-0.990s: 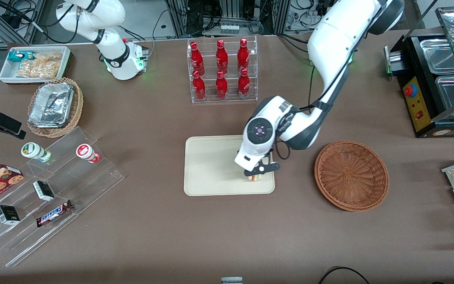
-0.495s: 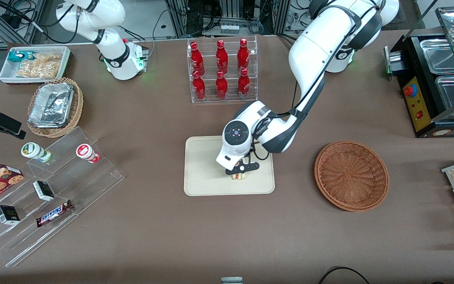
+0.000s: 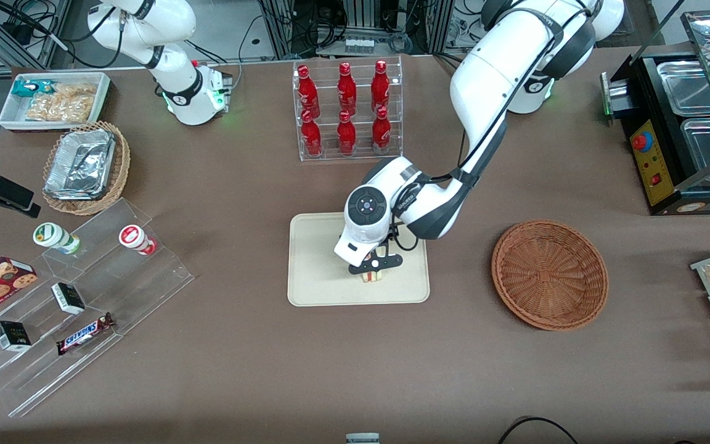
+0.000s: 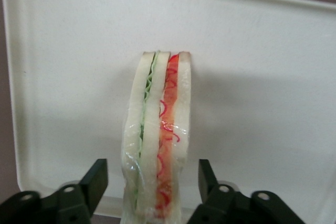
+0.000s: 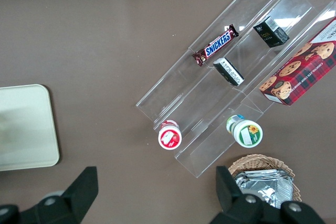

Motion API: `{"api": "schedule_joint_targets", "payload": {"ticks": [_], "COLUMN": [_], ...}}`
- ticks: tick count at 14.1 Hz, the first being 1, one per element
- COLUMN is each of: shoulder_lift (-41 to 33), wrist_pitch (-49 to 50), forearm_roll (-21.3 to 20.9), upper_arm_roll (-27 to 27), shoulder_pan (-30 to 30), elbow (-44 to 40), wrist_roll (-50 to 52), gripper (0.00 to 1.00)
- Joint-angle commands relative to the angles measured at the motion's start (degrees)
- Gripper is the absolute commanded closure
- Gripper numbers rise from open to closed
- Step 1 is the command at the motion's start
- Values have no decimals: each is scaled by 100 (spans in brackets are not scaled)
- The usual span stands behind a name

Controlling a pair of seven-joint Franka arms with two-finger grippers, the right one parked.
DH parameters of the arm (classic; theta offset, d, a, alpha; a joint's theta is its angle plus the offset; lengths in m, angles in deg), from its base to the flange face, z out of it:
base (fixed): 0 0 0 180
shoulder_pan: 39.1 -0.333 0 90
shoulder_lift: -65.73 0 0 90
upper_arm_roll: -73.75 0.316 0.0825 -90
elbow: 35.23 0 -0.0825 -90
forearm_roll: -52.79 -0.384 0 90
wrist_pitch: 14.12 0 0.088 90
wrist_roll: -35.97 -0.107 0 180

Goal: Place sandwich from basket to tray

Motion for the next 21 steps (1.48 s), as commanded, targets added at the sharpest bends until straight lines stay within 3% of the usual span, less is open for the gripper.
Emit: {"api": "schedule_joint_targets", "payload": {"ticks": [1, 3, 6, 9, 16, 21], "shoulder_lift": [-518, -808, -1212, -1800, -3207, -4104], "wrist_pitch": [662, 1155, 1533, 1667, 1658, 2280], "forearm_roll": [-134, -458, -424, -415, -161, 560], "upper_arm_roll": [218, 412, 421, 412, 412, 421], "shoulder_pan": [1, -8, -402, -860, -1966, -2994], "elbow": [101, 101, 223, 855, 2350, 2598], "wrist_roll": [87, 96, 44, -262, -2379, -4725], "gripper": [0, 0, 0, 0, 0, 0]}}
